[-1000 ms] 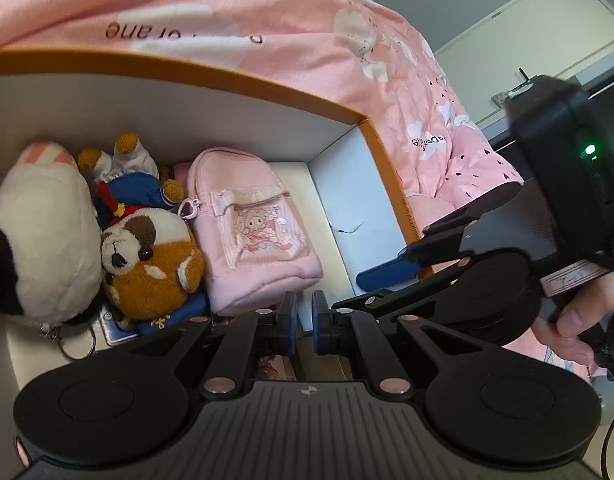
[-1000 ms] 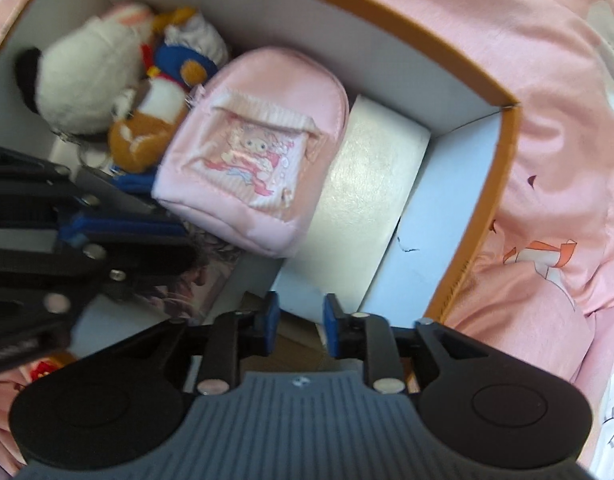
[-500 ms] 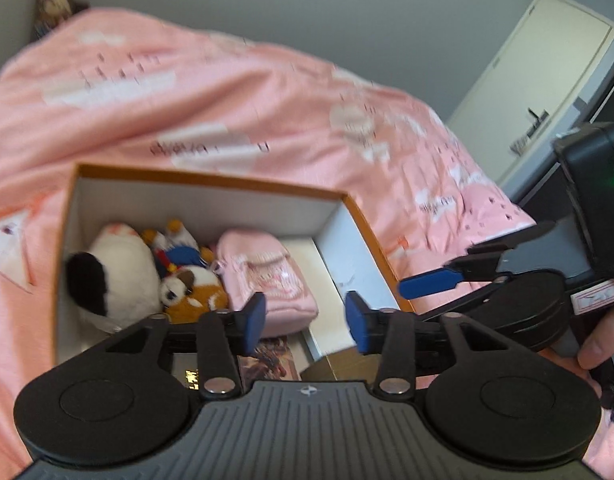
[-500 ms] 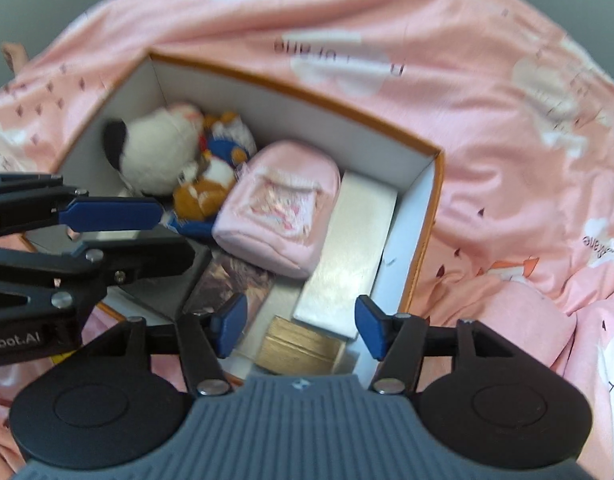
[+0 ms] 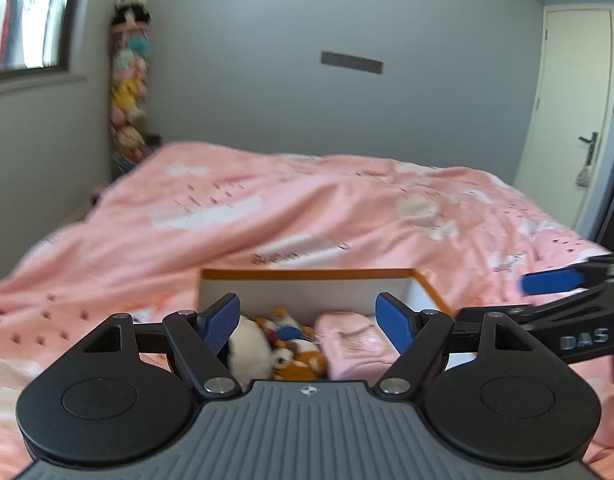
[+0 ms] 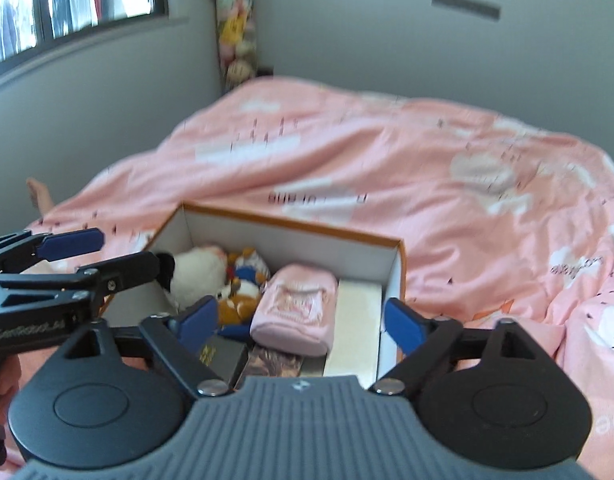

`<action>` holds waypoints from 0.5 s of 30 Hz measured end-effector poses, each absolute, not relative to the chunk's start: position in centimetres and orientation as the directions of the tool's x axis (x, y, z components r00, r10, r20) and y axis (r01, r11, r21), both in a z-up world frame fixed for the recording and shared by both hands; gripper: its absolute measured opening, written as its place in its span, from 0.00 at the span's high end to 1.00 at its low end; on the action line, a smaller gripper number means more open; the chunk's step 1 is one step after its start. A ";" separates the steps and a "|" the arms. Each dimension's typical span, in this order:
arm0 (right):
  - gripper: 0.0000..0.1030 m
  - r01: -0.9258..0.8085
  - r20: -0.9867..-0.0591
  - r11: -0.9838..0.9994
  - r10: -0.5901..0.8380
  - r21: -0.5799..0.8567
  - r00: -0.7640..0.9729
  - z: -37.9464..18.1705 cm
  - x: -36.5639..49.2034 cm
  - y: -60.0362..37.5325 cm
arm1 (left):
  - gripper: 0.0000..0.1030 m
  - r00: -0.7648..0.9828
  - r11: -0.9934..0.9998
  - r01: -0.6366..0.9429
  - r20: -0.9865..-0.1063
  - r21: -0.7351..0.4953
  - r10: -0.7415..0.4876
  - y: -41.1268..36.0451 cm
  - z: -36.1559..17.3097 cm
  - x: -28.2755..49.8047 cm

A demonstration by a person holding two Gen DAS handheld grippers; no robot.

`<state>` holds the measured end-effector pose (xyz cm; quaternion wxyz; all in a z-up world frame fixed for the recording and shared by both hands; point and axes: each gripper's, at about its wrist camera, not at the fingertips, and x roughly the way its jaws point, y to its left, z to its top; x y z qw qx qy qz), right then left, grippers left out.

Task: Organize objects
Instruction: 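Move both grippers past the orange box toward the items beside it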

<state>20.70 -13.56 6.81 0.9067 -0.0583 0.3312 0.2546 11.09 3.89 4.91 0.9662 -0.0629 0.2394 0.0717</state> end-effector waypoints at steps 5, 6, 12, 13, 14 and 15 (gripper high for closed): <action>0.05 -0.446 -0.526 0.895 0.390 0.023 0.756 6.1 17.4 -14.5 | 0.13 0.866 0.981 -0.191 -0.475 -0.027 0.156 3.1 4.5 10.0; 0.05 -0.437 -0.512 0.899 0.385 0.021 0.768 5.9 16.9 -14.7 | 0.12 0.863 0.981 -0.191 -0.478 -0.012 0.162 2.9 4.3 9.9; 0.04 -0.398 -0.501 0.916 0.367 0.048 0.784 3.9 15.3 -15.6 | 0.12 0.848 0.981 -0.192 -0.506 -0.014 0.159 2.4 2.6 8.6; 0.04 -0.397 -0.505 0.916 0.369 0.055 0.781 3.6 15.1 -15.6 | 0.12 0.844 0.981 -0.192 -0.512 -0.017 0.156 2.4 2.2 8.4; 0.04 -0.396 -0.506 0.916 0.372 0.065 0.778 3.4 15.0 -15.7 | 0.12 0.838 0.981 -0.195 -0.523 -0.017 0.158 2.4 1.8 8.4; 0.04 -0.394 -0.505 0.916 0.375 0.073 0.777 3.1 14.9 -15.8 | 0.12 0.829 0.980 -0.200 -0.536 -0.015 0.161 2.5 1.4 8.4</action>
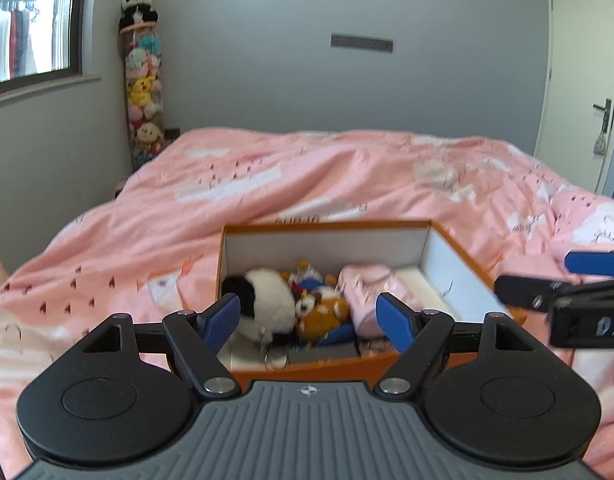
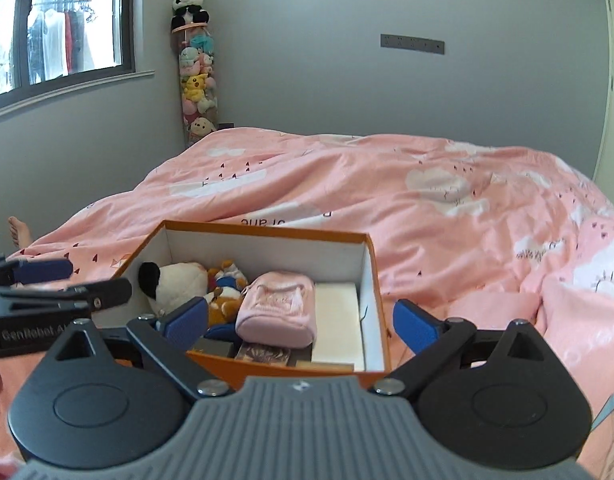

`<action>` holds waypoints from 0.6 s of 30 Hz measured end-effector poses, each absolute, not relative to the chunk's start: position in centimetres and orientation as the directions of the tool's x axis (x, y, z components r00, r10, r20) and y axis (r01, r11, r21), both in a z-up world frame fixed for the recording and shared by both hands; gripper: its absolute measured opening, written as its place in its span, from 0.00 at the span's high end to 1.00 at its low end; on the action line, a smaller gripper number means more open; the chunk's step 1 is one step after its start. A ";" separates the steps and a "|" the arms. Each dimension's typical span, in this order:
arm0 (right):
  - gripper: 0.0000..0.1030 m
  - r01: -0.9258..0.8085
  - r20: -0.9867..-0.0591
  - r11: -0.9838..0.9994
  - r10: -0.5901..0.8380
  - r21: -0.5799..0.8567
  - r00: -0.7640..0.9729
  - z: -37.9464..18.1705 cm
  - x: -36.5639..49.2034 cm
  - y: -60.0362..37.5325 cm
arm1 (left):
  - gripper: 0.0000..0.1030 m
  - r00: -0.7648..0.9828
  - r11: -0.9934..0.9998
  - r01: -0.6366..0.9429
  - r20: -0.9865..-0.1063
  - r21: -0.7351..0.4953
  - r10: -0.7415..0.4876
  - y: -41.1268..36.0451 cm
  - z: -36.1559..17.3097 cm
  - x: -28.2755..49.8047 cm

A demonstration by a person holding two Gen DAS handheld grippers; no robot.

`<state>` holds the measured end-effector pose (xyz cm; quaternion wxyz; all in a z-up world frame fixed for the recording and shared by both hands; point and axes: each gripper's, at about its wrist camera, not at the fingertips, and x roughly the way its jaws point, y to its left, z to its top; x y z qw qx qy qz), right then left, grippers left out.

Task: Organize objects
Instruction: 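Move both grippers past the orange box toward the items beside it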

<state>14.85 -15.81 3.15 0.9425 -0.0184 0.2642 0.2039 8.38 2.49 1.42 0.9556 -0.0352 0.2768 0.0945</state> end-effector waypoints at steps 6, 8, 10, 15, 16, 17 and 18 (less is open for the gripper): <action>0.03 -0.408 -0.506 0.911 0.379 0.058 0.775 2.1 14.0 -15.6 | 0.12 0.788 0.974 -0.227 -0.592 -0.024 0.169 2.7 -0.4 8.5; 0.03 -0.412 -0.512 0.910 0.376 0.047 0.772 1.7 13.8 -15.4 | 0.12 0.780 0.973 -0.230 -0.600 -0.012 0.177 2.6 -0.6 8.4; 0.02 -0.418 -0.520 0.908 0.375 0.038 0.767 1.3 13.7 -15.3 | 0.12 0.777 0.973 -0.229 -0.602 0.004 0.185 2.3 -0.7 8.4; 0.02 -0.430 -0.530 0.902 0.384 0.040 0.756 0.7 13.5 -15.2 | 0.12 0.771 0.974 -0.226 -0.610 0.005 0.182 2.1 -0.8 8.4; 0.02 -0.431 -0.530 0.901 0.385 0.040 0.756 0.7 13.5 -15.2 | 0.12 0.771 0.974 -0.225 -0.610 0.007 0.182 2.0 -0.8 8.4; 0.02 -0.431 -0.529 0.901 0.386 0.041 0.756 0.7 13.5 -15.3 | 0.12 0.770 0.975 -0.223 -0.611 0.010 0.183 2.0 -0.8 8.5; 0.02 -0.432 -0.528 0.901 0.388 0.043 0.756 0.7 13.5 -15.3 | 0.12 0.770 0.975 -0.222 -0.612 0.014 0.184 1.9 -0.8 8.5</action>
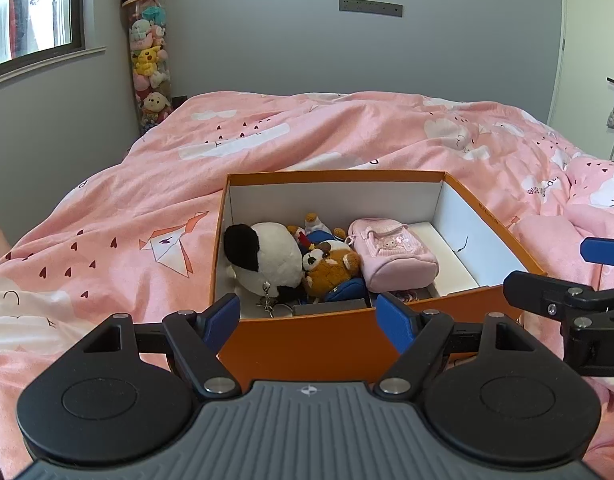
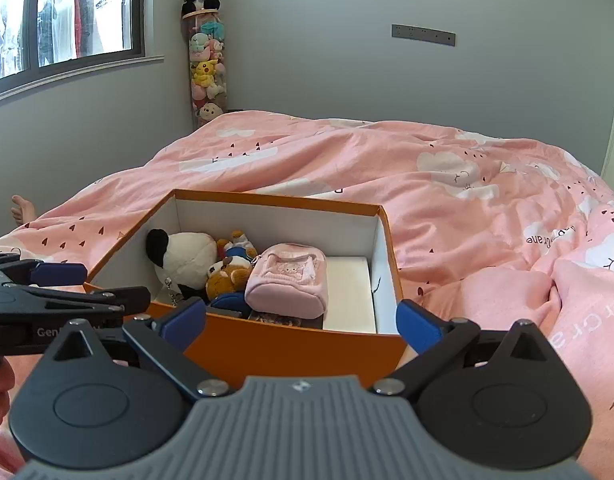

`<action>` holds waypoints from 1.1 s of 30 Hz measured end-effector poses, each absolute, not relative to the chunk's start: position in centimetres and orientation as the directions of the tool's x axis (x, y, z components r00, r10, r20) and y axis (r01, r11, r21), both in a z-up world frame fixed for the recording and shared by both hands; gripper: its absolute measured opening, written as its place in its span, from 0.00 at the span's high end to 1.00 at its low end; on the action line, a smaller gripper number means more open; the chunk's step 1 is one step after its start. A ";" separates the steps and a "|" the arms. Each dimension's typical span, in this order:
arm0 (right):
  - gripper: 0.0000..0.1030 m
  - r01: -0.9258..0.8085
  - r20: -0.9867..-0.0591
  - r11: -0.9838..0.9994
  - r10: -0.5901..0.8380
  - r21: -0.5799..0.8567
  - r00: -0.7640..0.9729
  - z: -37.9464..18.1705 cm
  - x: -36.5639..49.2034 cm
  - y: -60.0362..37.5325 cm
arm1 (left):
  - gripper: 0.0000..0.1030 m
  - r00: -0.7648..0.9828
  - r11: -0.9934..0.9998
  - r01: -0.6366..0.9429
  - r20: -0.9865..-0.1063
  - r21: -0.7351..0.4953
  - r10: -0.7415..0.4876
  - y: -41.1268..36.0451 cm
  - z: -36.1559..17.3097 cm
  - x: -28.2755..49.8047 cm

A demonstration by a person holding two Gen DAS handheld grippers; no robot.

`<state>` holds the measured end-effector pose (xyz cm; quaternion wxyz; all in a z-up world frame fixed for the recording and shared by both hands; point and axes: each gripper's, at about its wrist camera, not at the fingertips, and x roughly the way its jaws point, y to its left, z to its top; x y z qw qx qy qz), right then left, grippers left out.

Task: Organize objects
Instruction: 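Move both grippers past the orange box toward the items beside it, then grasp the yellow tape measure with the left gripper while the right grasps the orange crocheted ball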

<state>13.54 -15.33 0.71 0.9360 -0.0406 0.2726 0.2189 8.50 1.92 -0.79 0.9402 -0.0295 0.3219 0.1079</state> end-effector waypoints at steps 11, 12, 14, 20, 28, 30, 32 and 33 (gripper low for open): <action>0.01 -0.437 -0.536 0.898 0.395 0.053 0.746 0.7 13.7 -15.5 | 0.12 0.769 0.977 -0.213 -0.613 0.022 0.182 1.7 -0.7 8.4; 0.01 -0.438 -0.538 0.897 0.395 0.053 0.744 0.6 13.7 -15.4 | 0.12 0.769 0.977 -0.213 -0.613 0.022 0.182 1.8 -0.7 8.5; 0.01 -0.441 -0.542 0.896 0.395 0.051 0.741 0.6 13.6 -15.3 | 0.12 0.768 0.976 -0.215 -0.614 0.022 0.183 1.8 -0.7 8.5; 0.01 -0.441 -0.554 0.896 0.395 0.055 0.733 0.4 13.7 -15.3 | 0.12 0.764 0.977 -0.213 -0.619 0.021 0.180 2.0 -0.8 8.6; 0.02 -0.523 -0.623 0.841 0.486 0.141 0.613 0.0 14.0 -14.9 | 0.12 0.712 0.992 -0.117 -0.691 0.053 0.121 2.9 0.3 8.6; 0.05 -0.557 -0.649 0.804 0.539 0.208 0.537 -0.5 13.9 -14.3 | 0.12 0.660 0.995 -0.092 -0.746 0.041 0.092 3.8 0.5 8.5; 0.19 -0.584 -0.676 0.765 0.583 0.271 0.451 -1.3 13.7 -13.4 | 0.15 0.621 0.999 -0.053 -0.783 0.000 0.032 4.6 0.3 8.2; 0.21 -0.599 -0.689 0.746 0.599 0.293 0.409 -1.7 13.5 -12.9 | 0.18 0.606 0.999 -0.050 -0.795 -0.019 0.015 5.1 0.1 8.0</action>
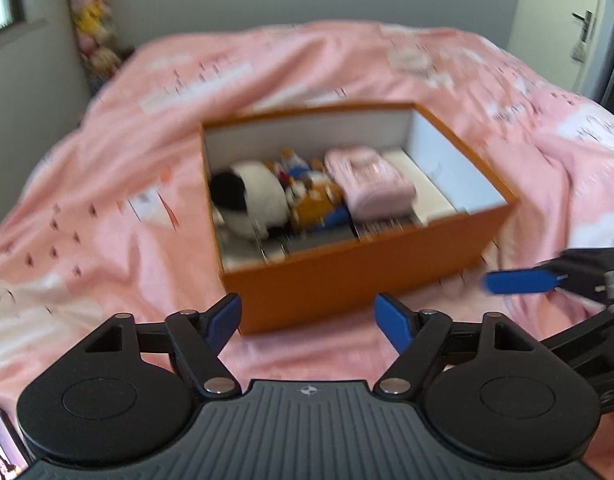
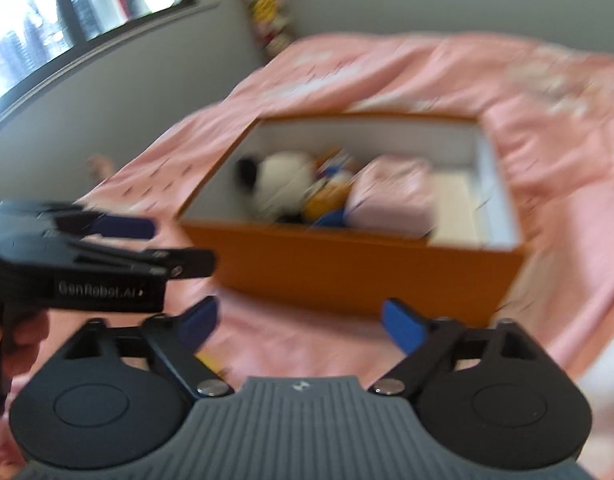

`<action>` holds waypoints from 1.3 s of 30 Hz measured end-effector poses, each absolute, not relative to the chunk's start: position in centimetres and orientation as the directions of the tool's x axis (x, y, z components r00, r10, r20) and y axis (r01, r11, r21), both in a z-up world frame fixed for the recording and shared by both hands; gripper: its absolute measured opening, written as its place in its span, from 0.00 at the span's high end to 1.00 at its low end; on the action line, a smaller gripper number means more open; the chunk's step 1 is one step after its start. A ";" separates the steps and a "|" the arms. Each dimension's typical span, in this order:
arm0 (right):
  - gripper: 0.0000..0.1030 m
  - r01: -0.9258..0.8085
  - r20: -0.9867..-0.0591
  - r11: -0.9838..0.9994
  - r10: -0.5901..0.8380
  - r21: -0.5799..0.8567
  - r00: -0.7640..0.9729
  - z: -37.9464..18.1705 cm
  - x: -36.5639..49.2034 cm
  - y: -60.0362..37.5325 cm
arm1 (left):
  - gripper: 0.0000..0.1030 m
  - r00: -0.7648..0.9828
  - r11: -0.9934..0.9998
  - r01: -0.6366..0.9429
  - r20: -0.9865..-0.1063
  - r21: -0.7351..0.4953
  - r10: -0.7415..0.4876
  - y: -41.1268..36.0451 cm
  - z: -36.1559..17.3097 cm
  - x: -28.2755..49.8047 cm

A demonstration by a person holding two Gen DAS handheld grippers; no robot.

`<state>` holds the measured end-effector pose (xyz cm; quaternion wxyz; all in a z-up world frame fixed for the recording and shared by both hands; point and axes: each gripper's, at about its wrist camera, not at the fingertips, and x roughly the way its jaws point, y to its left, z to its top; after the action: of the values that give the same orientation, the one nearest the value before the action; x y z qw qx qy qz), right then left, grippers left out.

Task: Organize objects
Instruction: 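Grasp the yellow tape measure with the left gripper while the right grasps the orange crocheted ball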

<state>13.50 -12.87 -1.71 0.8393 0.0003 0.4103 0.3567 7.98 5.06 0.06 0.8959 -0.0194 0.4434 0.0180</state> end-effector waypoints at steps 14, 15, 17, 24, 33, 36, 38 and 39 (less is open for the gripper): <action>0.35 -0.718 -0.820 0.604 0.567 0.345 0.083 -7.4 10.0 -6.9 | 0.28 0.382 0.979 -0.148 -0.921 -0.138 -0.073 8.0 -6.4 5.4; 0.36 -0.724 -0.825 0.598 0.561 0.345 0.071 -7.6 9.8 -6.7 | 0.28 0.381 0.981 -0.146 -0.922 -0.128 -0.063 8.0 -6.5 5.4; 0.40 -0.733 -0.835 0.588 0.547 0.341 0.051 -8.3 9.5 -6.1 | 0.28 0.382 0.986 -0.132 -0.923 -0.106 -0.049 7.8 -6.7 5.4; 0.54 -0.725 -0.852 0.588 0.523 0.358 0.003 -10.3 9.4 -5.3 | 0.26 0.351 0.990 -0.095 -0.934 -0.102 -0.062 7.2 -8.0 5.7; 0.57 -0.672 -0.865 0.658 0.500 0.340 0.051 -9.3 10.7 -7.6 | 0.22 0.338 0.991 -0.084 -0.938 -0.108 -0.074 6.7 -9.5 6.3; 0.57 -0.662 -0.874 0.693 0.471 0.286 0.115 -8.8 11.1 -8.6 | 0.29 0.328 0.991 -0.082 -0.942 -0.107 -0.075 6.7 -10.2 6.5; 0.57 -0.650 -0.876 0.712 0.460 0.265 0.147 -8.6 11.5 -9.3 | 0.31 0.327 0.991 -0.081 -0.942 -0.108 -0.076 6.7 -10.6 6.5; 0.57 -0.640 -0.874 0.721 0.461 0.267 0.154 -8.5 11.8 -9.6 | 0.37 0.328 0.991 -0.080 -0.942 -0.107 -0.075 6.7 -10.7 6.5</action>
<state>11.81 -9.61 -8.52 0.7552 -0.0832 0.5386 0.3643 6.49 6.71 -10.70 0.8121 -0.0671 0.5796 0.0016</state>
